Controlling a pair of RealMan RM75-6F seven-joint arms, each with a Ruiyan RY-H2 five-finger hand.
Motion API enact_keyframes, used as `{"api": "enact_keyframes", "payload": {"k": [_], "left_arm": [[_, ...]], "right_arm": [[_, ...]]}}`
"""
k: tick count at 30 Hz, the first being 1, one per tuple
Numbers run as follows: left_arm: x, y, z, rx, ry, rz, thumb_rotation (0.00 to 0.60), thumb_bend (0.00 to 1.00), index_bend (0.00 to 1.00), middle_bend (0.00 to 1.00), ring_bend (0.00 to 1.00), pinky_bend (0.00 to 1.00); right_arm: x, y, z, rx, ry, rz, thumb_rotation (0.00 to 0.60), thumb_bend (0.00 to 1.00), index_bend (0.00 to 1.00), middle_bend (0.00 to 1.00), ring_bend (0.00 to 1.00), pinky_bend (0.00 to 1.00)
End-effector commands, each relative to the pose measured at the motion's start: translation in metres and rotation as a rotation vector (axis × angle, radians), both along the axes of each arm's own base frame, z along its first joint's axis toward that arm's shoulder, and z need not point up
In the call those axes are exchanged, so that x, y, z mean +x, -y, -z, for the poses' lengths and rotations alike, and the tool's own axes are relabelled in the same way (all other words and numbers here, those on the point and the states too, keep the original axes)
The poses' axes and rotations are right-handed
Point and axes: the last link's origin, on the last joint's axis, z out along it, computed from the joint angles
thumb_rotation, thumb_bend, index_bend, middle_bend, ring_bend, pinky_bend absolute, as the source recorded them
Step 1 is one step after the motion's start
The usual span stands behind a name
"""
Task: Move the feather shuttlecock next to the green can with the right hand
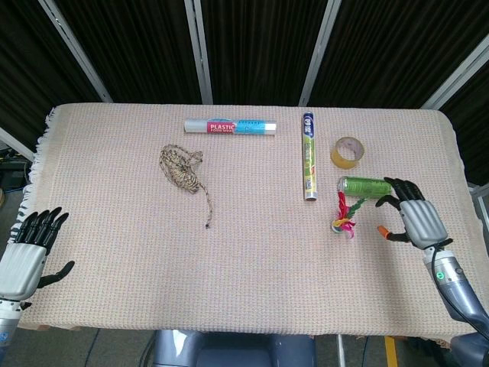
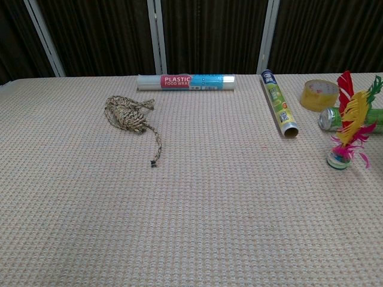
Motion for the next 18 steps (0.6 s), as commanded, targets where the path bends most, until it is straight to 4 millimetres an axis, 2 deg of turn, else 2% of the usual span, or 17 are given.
{"api": "enact_keyframes", "payload": {"k": [1,3,6,9,12,18], "left_arm": [[0.000,-0.001,0.000,0.001,-0.001,-0.002,0.600,0.24,0.00,0.00,0.00,0.00],[-0.001,-0.001,-0.001,0.004,-0.002,-0.003,0.600,0.24,0.00,0.00,0.00,0.00],[0.000,-0.002,-0.001,0.012,-0.008,0.001,0.600,0.24,0.00,0.00,0.00,0.00],[0.001,-0.003,0.001,0.008,-0.015,-0.004,0.600,0.24,0.00,0.00,0.00,0.00],[0.004,-0.002,0.002,-0.001,-0.014,0.004,0.600,0.24,0.00,0.00,0.00,0.00],[0.007,0.000,0.001,-0.001,-0.011,0.021,0.600,0.24,0.00,0.00,0.00,0.00]], "right_arm": [[-0.001,-0.017,-0.022,-0.060,-0.016,0.012,0.600,0.17,0.06,0.00,0.00,0.00],[0.000,-0.031,-0.033,-0.082,-0.037,0.022,0.600,0.13,0.01,0.00,0.00,0.00],[0.001,-0.056,-0.047,-0.122,-0.076,0.048,0.600,0.09,0.00,0.00,0.00,0.00],[0.004,-0.092,-0.056,-0.190,-0.112,0.067,0.600,0.08,0.00,0.00,0.00,0.00],[0.005,-0.124,-0.055,-0.239,-0.154,0.081,0.600,0.08,0.00,0.00,0.00,0.00],[0.002,-0.167,-0.041,-0.312,-0.195,0.093,0.600,0.08,0.00,0.00,0.00,0.00]]}}
